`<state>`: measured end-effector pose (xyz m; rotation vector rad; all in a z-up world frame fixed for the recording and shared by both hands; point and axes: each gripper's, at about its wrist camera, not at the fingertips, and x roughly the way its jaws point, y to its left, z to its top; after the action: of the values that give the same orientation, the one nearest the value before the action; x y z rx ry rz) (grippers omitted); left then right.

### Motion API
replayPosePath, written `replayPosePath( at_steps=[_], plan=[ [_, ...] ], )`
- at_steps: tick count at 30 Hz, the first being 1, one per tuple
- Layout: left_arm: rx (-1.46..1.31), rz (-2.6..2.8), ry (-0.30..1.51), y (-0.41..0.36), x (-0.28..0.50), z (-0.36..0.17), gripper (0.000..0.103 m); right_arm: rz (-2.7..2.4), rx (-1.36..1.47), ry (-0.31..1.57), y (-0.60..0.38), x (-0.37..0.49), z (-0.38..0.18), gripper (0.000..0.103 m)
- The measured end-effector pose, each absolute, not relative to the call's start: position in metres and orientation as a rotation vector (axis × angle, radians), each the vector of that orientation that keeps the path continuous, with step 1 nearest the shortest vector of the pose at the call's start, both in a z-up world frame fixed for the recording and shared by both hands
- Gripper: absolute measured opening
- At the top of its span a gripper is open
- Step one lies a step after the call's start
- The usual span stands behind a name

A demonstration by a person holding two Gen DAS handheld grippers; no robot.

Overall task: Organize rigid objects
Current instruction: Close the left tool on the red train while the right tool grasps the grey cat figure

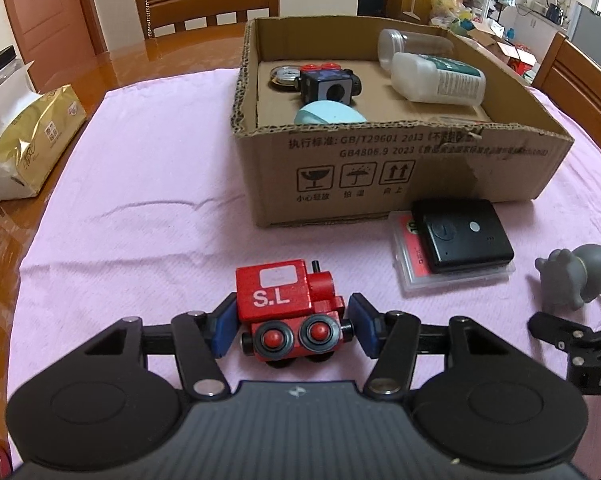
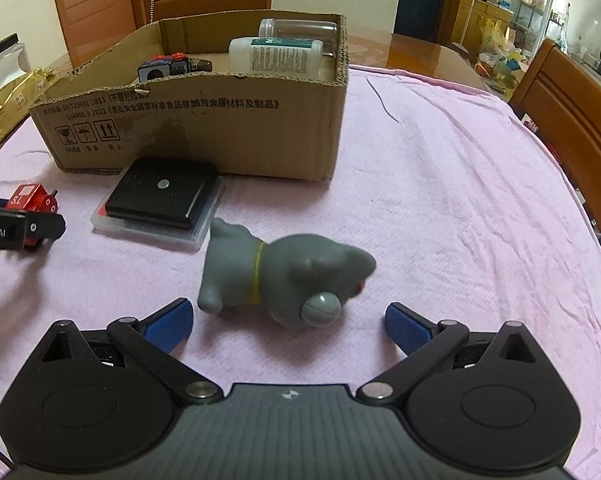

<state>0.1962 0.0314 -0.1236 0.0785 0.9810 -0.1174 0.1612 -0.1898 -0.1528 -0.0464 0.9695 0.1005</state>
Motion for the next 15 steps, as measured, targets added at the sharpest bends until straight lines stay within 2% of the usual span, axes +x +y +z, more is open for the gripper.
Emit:
replayPosePath(
  at_steps=[5,11,15],
  plan=[
    [0.078,-0.117,0.976,0.03,0.196,-0.124,0.058,0.102,-0.054,0.979,-0.184,0.172,-0.152,0.102],
    [0.079,-0.118,0.974,0.031,0.195,-0.124,0.058,0.09,-0.066,0.962,-0.179,0.173,-0.146,0.081],
    [0.077,-0.119,0.973,0.031,0.195,-0.124,0.058,0.075,-0.056,0.966,-0.183,0.174,-0.144,0.077]
  ],
)
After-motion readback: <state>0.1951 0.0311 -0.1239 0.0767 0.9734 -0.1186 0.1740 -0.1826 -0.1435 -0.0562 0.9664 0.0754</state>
